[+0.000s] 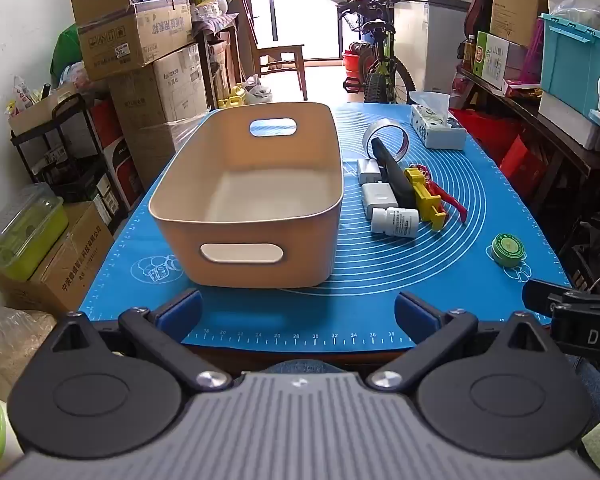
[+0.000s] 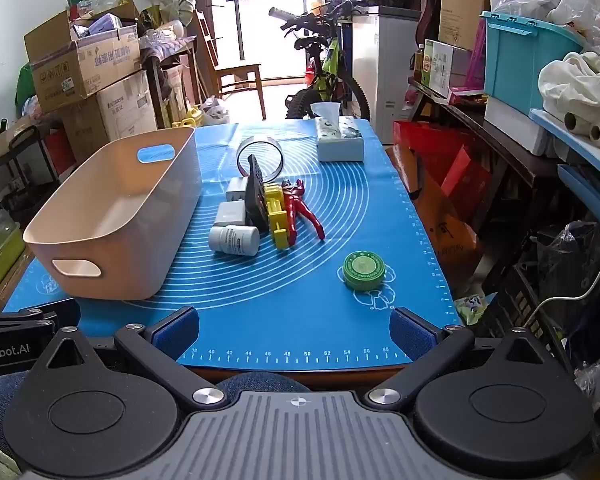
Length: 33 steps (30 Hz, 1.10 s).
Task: Organize rigid objects
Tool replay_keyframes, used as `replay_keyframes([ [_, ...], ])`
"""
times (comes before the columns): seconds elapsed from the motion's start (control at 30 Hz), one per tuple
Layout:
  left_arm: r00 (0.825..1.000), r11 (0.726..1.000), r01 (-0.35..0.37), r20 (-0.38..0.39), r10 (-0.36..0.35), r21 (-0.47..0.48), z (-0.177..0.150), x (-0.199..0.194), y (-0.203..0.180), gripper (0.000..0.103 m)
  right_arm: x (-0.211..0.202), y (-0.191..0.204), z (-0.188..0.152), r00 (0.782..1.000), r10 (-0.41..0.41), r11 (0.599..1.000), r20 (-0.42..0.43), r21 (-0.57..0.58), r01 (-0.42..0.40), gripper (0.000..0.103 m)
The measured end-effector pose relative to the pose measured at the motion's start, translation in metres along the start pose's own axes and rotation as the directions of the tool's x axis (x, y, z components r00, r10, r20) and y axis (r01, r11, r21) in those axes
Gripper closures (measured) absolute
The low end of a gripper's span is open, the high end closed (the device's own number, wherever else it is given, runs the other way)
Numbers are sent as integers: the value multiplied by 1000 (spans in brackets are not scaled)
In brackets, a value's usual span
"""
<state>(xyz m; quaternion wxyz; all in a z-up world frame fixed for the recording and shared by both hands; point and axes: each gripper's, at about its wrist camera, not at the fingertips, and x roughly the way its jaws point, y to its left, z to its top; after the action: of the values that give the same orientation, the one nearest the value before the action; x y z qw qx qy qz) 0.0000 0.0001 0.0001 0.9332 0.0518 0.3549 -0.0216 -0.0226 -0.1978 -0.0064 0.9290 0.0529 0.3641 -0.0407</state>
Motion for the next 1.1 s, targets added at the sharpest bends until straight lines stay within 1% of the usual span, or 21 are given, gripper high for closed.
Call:
replay_keyframes([
  [1.1, 1000, 1000, 13, -16, -13, -8, -3, 6, -2, 2, 1, 0, 0, 1000, 4, 1000, 5, 4, -4, 2],
])
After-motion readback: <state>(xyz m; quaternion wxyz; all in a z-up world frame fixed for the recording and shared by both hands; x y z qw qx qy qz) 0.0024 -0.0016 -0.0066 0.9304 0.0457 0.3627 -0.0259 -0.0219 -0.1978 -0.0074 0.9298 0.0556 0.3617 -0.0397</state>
